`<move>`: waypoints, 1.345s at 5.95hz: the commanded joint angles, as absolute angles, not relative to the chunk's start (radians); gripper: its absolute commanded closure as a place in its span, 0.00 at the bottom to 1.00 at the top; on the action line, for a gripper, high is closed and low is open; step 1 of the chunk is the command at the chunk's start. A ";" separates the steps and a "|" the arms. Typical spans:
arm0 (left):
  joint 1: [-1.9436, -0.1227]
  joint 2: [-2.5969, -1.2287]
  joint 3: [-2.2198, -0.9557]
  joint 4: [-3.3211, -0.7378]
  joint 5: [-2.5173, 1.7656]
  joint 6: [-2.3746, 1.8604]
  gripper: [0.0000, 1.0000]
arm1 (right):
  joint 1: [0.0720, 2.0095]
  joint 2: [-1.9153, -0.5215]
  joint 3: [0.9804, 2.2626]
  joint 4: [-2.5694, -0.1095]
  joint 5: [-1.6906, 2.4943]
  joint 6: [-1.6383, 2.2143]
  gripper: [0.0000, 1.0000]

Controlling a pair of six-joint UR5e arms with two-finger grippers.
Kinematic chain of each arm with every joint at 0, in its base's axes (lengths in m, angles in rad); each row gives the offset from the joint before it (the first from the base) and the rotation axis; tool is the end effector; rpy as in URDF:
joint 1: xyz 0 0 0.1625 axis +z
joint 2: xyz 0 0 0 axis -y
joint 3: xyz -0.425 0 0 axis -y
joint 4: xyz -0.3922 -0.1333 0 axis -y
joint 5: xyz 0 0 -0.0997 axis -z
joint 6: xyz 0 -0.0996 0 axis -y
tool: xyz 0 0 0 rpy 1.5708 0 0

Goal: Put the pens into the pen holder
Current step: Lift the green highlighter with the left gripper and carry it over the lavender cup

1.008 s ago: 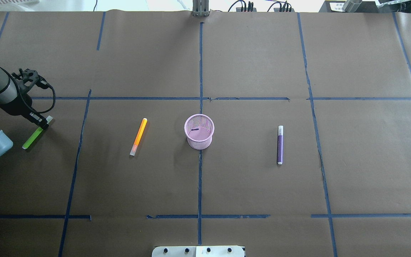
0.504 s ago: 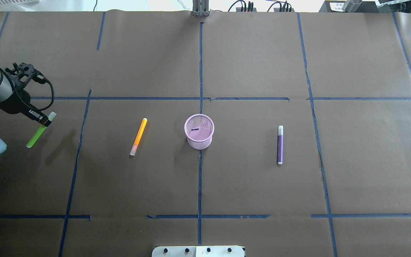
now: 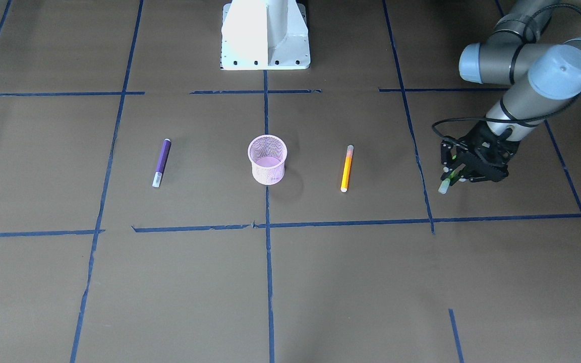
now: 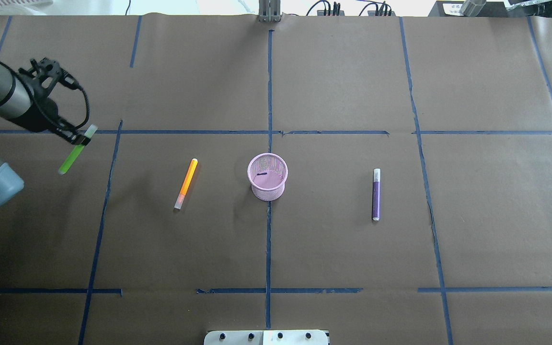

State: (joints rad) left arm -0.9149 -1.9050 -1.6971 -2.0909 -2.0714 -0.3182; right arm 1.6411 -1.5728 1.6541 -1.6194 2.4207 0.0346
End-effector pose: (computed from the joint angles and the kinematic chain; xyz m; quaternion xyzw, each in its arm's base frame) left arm 0.3097 -0.5426 0.3555 0.3009 0.4066 0.2586 0.8229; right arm 0.0929 -0.4865 0.6181 0.0223 -0.4119 0.0410 0.9100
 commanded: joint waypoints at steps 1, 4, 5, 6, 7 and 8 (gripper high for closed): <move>-0.832 -1.963 -1.692 -2.361 -1.924 -0.406 1.00 | 1.628 -1.563 1.655 -1.618 2.419 0.034 0.00; -0.616 -2.056 -1.687 -2.686 -1.644 -0.526 1.00 | 1.608 -1.551 1.657 -1.615 2.396 0.023 0.00; -0.513 -2.080 -1.687 -2.753 -1.483 -0.528 1.00 | 1.603 -1.549 1.658 -1.615 2.398 0.023 0.00; -0.480 -2.109 -1.683 -2.776 -1.421 -0.526 1.00 | 1.603 -1.549 1.658 -1.615 2.398 0.023 0.00; -0.479 -2.111 -1.663 -2.792 -1.419 -0.523 1.00 | 1.603 -1.551 1.657 -1.615 2.398 0.021 0.00; -0.466 -2.127 -1.538 -2.963 -1.382 -0.523 1.00 | 1.601 -1.549 1.657 -1.615 2.398 0.021 0.00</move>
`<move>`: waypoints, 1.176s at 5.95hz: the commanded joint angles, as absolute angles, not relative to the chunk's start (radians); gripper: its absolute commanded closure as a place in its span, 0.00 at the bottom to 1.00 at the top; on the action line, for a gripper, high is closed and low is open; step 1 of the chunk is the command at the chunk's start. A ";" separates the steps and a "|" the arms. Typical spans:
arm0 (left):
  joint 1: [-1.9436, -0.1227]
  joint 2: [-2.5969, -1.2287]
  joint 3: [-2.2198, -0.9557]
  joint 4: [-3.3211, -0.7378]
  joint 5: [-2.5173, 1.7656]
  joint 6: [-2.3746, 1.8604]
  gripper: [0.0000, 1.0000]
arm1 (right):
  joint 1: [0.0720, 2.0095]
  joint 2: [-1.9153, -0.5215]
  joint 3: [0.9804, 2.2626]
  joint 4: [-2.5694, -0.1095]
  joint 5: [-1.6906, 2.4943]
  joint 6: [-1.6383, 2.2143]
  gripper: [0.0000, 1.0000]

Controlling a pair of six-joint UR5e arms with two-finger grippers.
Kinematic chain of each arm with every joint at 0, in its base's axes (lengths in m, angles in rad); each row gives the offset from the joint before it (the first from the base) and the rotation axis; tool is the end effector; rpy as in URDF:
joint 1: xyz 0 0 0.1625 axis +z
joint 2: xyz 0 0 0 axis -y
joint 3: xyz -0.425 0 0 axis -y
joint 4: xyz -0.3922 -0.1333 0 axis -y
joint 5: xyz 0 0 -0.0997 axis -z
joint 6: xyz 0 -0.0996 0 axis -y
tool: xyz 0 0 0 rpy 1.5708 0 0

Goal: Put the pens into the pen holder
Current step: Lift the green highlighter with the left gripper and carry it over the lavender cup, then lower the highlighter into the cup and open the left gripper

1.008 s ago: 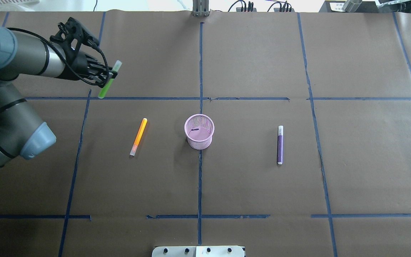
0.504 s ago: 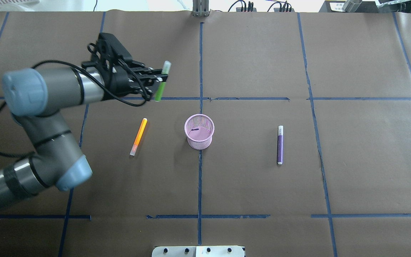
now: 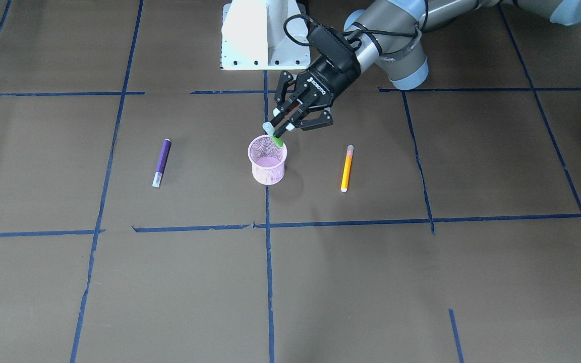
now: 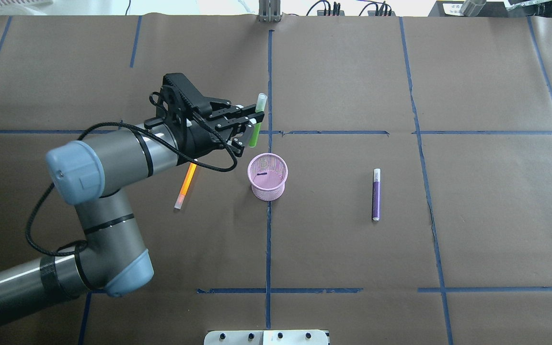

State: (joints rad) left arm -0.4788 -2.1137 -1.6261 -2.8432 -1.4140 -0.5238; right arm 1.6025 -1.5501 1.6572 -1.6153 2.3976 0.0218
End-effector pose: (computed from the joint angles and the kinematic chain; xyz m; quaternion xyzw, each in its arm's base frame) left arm 0.4712 -0.4123 0.1812 0.5880 0.5478 0.1054 0.5857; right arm 0.0759 -0.5003 0.6066 0.0306 -0.4014 0.0119 0.9153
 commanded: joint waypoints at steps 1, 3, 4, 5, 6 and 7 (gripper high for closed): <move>-0.466 -2.143 -1.428 -3.096 -1.376 -0.523 1.00 | 1.601 -1.548 1.658 -1.615 2.396 0.021 0.00; -0.447 -2.148 -1.425 -3.131 -1.376 -0.526 1.00 | 1.603 -1.548 1.658 -1.617 2.398 0.023 0.00; -0.424 -2.148 -1.424 -3.132 -1.376 -0.526 1.00 | 1.603 -1.548 1.658 -1.615 2.398 0.023 0.00; -0.408 -2.141 -1.422 -3.134 -1.374 -0.525 1.00 | 1.603 -1.548 1.658 -1.617 2.396 0.023 0.00; -0.405 -2.134 -1.416 -3.134 -1.368 -0.525 1.00 | 1.603 -1.549 1.658 -1.617 2.398 0.023 0.00; -0.390 -2.131 -1.402 -3.135 -1.353 -0.525 1.00 | 1.603 -1.549 1.658 -1.617 2.398 0.023 0.00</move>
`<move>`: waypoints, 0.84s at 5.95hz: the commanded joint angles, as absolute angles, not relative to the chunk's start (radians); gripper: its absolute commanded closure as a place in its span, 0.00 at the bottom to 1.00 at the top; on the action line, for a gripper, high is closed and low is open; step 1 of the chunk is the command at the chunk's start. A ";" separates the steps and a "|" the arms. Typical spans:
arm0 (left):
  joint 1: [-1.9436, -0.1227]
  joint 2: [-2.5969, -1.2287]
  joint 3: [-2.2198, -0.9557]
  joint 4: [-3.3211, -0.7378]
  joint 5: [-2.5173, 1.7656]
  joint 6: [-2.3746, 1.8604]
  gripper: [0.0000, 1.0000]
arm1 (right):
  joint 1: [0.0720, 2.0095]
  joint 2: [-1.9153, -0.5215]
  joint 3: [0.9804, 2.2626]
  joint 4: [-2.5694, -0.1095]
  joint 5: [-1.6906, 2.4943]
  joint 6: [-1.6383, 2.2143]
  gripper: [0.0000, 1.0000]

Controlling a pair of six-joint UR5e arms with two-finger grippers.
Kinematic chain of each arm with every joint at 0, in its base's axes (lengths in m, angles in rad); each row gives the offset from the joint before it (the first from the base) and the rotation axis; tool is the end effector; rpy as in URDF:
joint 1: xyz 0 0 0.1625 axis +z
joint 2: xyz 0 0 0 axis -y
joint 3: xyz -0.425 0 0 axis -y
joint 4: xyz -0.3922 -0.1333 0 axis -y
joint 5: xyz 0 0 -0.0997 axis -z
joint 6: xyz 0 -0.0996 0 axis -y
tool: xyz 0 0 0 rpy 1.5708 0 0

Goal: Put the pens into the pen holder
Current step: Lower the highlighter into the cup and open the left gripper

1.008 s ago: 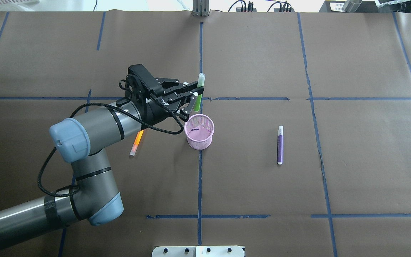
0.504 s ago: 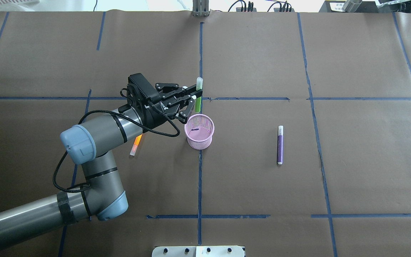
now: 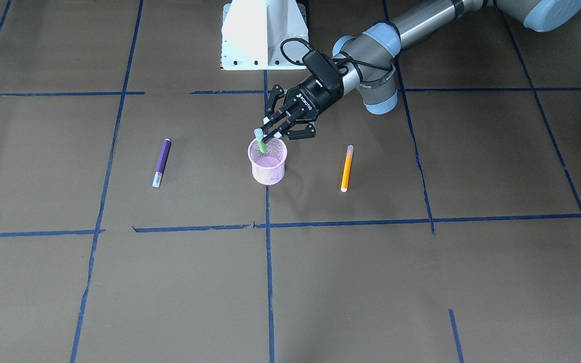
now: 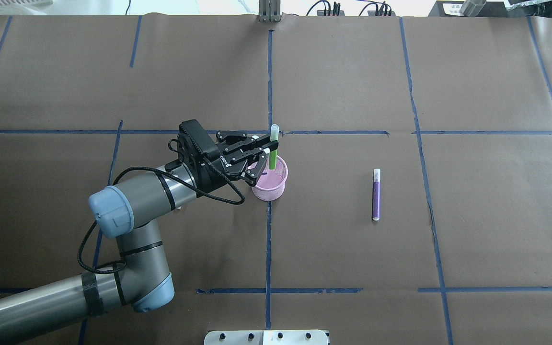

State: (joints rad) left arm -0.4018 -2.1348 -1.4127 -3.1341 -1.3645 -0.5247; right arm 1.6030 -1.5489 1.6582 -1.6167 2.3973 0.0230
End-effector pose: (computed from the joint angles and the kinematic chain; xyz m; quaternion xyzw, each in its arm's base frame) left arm 0.5277 -0.3912 0.2371 0.5915 0.5831 0.0928 0.5491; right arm 0.0762 -0.5007 0.6056 0.0309 -0.4012 0.0125 0.9154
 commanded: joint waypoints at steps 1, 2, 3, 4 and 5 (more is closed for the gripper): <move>-0.387 -2.129 -1.382 -3.135 -1.345 -0.525 1.00 | 1.603 -1.549 1.658 -1.617 2.398 0.023 0.00; -0.387 -2.129 -1.373 -3.137 -1.335 -0.526 0.99 | 1.603 -1.548 1.657 -1.617 2.398 0.023 0.00; -0.387 -2.126 -1.373 -3.161 -1.324 -0.529 0.97 | 1.603 -1.548 1.658 -1.617 2.398 0.023 0.00; -0.385 -2.129 -1.374 -3.163 -1.303 -0.611 0.78 | 1.603 -1.548 1.658 -1.617 2.399 0.029 0.00; -0.385 -2.126 -1.371 -3.162 -1.302 -0.630 0.49 | 1.603 -1.548 1.658 -1.617 2.399 0.032 0.00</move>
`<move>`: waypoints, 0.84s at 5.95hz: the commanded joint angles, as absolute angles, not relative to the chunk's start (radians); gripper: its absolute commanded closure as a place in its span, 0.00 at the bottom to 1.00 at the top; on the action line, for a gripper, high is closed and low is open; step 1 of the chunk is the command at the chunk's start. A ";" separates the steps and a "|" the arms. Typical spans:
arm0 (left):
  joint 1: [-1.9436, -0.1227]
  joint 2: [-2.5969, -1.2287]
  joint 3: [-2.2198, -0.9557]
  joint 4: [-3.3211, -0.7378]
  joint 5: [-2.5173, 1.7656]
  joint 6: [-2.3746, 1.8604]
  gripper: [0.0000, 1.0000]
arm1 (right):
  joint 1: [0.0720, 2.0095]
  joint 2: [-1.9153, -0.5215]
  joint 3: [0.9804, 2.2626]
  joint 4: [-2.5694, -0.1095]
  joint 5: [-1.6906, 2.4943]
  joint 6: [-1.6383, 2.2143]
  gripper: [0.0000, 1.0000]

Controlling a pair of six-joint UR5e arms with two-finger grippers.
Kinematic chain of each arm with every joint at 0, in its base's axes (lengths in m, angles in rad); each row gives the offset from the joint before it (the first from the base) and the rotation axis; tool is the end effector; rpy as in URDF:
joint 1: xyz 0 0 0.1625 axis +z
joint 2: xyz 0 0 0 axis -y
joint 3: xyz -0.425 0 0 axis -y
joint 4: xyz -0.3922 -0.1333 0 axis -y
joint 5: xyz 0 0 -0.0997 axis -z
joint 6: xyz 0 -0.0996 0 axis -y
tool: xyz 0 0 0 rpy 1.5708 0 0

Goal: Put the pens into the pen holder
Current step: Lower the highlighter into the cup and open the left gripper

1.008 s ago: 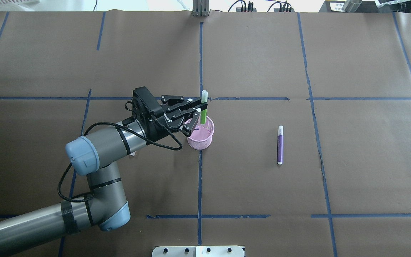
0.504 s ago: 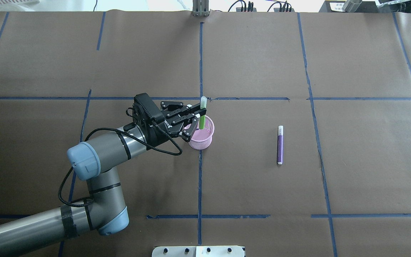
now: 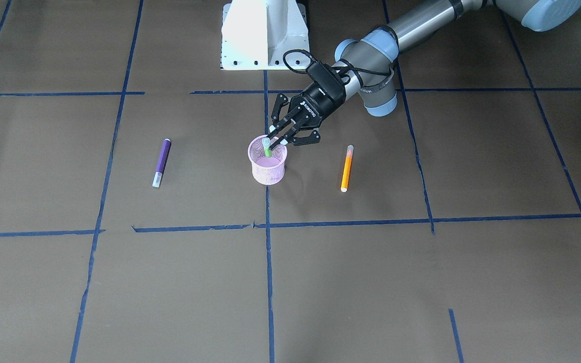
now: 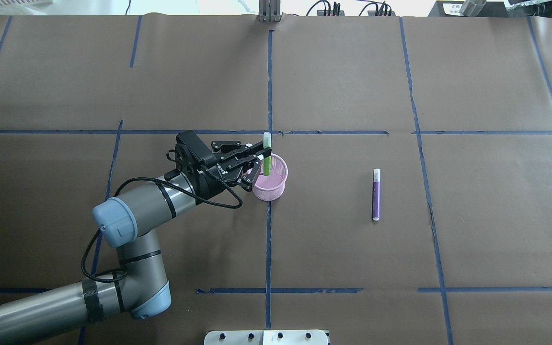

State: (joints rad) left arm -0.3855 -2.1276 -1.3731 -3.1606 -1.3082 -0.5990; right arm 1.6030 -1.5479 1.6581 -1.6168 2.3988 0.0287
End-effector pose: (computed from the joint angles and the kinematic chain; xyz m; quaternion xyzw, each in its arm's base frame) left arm 0.5372 -0.3898 0.2573 0.5722 0.5924 0.0572 0.5643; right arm 0.0761 -0.5012 0.6051 0.0301 -0.4020 0.0150 0.9150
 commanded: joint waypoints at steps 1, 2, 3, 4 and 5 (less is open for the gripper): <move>-0.385 -2.126 -1.371 -3.162 -1.301 -0.627 0.24 | 1.603 -1.549 1.657 -1.617 2.399 0.032 0.00; -0.385 -2.128 -1.371 -3.162 -1.301 -0.630 0.07 | 1.603 -1.549 1.655 -1.617 2.399 0.032 0.00; -0.384 -2.129 -1.380 -3.158 -1.304 -0.641 0.01 | 1.603 -1.549 1.654 -1.617 2.399 0.032 0.00; -0.388 -2.129 -1.396 -3.148 -1.307 -0.643 0.00 | 1.603 -1.549 1.654 -1.615 2.399 0.022 0.00; -0.405 -2.131 -1.445 -3.067 -1.313 -0.646 0.00 | 1.603 -1.548 1.658 -1.614 2.402 0.023 0.00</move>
